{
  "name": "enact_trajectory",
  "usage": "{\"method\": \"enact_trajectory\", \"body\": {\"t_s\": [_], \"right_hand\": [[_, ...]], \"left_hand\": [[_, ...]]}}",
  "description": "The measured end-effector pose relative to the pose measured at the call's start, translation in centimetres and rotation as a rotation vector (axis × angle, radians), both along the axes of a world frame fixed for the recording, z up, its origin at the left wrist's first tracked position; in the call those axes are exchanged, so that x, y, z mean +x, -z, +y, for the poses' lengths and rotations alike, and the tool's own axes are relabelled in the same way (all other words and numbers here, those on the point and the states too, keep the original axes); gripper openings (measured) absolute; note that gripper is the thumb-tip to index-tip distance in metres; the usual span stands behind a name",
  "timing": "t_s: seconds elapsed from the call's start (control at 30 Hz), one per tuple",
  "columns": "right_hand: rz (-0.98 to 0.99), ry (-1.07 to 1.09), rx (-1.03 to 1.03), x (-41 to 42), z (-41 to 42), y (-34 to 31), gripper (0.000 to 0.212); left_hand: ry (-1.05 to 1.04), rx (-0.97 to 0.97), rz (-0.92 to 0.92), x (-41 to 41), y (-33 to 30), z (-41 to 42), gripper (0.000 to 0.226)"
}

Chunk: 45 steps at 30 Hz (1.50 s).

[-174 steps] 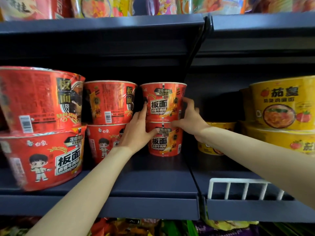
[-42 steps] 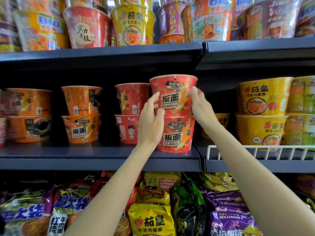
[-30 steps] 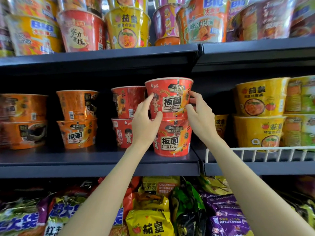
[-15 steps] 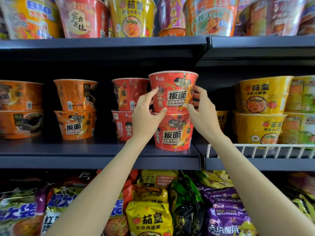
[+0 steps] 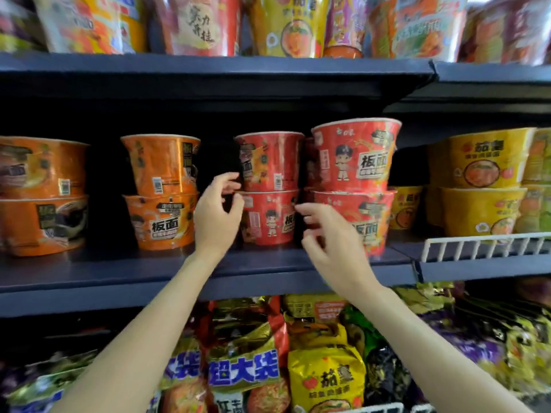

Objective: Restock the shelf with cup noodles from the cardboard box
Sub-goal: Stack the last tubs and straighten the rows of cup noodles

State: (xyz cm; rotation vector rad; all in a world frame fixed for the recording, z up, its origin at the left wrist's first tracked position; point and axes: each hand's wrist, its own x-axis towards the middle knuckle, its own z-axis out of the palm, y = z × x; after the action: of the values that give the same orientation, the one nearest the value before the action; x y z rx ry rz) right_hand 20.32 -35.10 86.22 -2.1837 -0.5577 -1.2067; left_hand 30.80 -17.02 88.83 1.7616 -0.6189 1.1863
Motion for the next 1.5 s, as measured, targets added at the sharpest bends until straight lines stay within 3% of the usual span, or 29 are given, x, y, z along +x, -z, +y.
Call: {"method": "enact_trajectory", "body": {"t_s": [0.13,0.23,0.33,0.47,0.63,0.77,0.87,0.93,1.0,1.17,1.3,1.5], "right_hand": [[0.327,0.049,0.042,5.2,3.0,-1.5,0.054],[0.422,0.097,0.207,9.4,4.1,-3.0,0.063],[0.409,0.161,0.391,12.4,3.9,-3.8,0.071],[0.552,-0.048,0.553,13.9,3.6,-4.2,0.092],[0.491,-0.096,0.471,10.2,4.6,-2.9,0.091],[0.366,-0.219,0.313,3.6,5.2,-0.8,0.086],[0.283,-0.103,0.233,1.5,3.8,-0.9,0.078],[0.357,-0.076,0.244,2.3,2.8,-1.7,0.075],[0.439,-0.093,0.249,3.2,2.4,-2.5,0.076],[0.500,-0.034,0.238,3.9,1.4,-2.7,0.079],[0.606,-0.146,0.269,3.1,1.4,-2.6,0.072],[0.552,-0.121,0.241,1.3,0.7,-2.3,0.060]], "left_hand": [[0.026,0.037,0.280,4.0,-0.5,1.9,0.047],[0.125,-0.018,0.473,5.5,-0.6,1.0,0.058],[0.124,0.080,0.524,6.1,0.2,0.3,0.064],[0.142,0.128,0.533,6.2,0.9,0.0,0.074],[0.205,0.027,0.637,4.2,-0.1,1.0,0.084],[0.317,-0.026,0.717,1.7,-0.6,2.8,0.116],[0.267,-0.092,0.707,-0.2,-0.6,3.3,0.095],[0.219,-0.181,0.624,-1.3,-0.5,3.0,0.069],[0.192,-0.201,0.595,-2.5,-0.5,2.0,0.058],[0.158,-0.162,0.612,-3.5,-0.3,-0.5,0.065],[0.134,-0.142,0.571,-4.1,-0.1,-1.2,0.069],[0.100,-0.050,0.560,-4.2,0.7,-0.9,0.080]]}}
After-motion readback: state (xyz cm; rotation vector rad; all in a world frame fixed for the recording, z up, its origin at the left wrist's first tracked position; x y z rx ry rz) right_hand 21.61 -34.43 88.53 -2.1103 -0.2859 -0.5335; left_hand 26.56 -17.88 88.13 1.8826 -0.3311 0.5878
